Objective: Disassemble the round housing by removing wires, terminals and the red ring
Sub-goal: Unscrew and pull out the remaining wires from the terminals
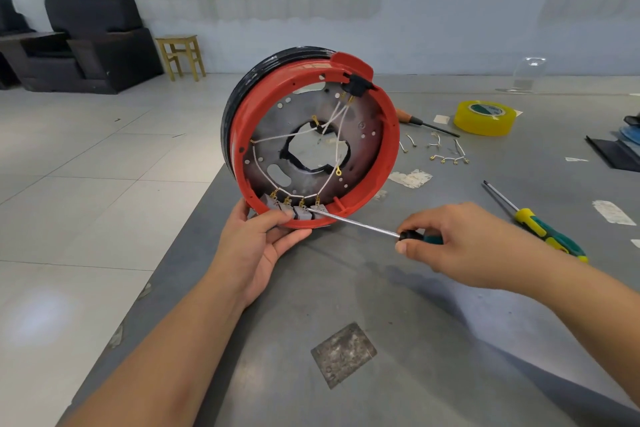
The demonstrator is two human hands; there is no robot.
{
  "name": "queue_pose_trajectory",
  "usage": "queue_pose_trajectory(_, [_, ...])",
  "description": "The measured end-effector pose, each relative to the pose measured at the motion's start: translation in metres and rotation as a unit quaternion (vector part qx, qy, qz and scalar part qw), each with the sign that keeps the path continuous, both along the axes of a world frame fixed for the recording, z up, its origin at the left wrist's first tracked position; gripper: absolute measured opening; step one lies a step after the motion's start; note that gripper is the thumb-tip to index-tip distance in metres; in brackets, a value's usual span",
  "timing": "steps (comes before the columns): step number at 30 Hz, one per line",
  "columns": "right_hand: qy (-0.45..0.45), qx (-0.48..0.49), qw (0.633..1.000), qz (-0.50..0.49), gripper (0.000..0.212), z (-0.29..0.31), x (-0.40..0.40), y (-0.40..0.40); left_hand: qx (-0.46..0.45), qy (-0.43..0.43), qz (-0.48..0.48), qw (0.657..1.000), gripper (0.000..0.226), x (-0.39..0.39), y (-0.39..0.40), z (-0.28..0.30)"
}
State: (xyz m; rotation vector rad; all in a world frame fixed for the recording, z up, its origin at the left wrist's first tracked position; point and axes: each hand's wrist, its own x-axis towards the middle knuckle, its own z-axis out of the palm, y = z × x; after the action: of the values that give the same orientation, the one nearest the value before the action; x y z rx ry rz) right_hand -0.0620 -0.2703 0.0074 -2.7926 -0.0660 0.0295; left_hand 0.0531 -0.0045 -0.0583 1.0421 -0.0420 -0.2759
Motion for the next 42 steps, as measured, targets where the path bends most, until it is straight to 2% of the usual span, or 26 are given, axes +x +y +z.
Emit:
queue_pose_trajectory(6, [0.025,0.019,0.999,0.015,0.018,0.011,0.005,-0.014,0.027,-0.029,-0.017,0.999,0.052,-0.003,-0.002,0.0])
queue_pose_trajectory(11, [0.032,0.019,0.999,0.014,0.019,0.008,0.006,-0.013,0.026,-0.029,-0.024,0.999,0.053,-0.004,-0.003,0.001])
queue_pose_trajectory(18, [-0.005,0.025,1.0,-0.006,0.025,-0.014,0.003,-0.005,0.008,-0.021,-0.019,1.0,0.047,-0.002,-0.001,0.001])
queue_pose_trajectory(25, [-0.049,0.042,0.998,-0.008,0.022,-0.033,-0.001,0.002,-0.006,-0.012,-0.003,1.0,0.047,-0.002,-0.001,0.002])
queue_pose_trajectory(42, [-0.063,0.056,0.996,-0.024,0.027,-0.038,-0.008,0.021,-0.062,0.024,0.029,0.997,0.045,-0.001,0.001,0.001])
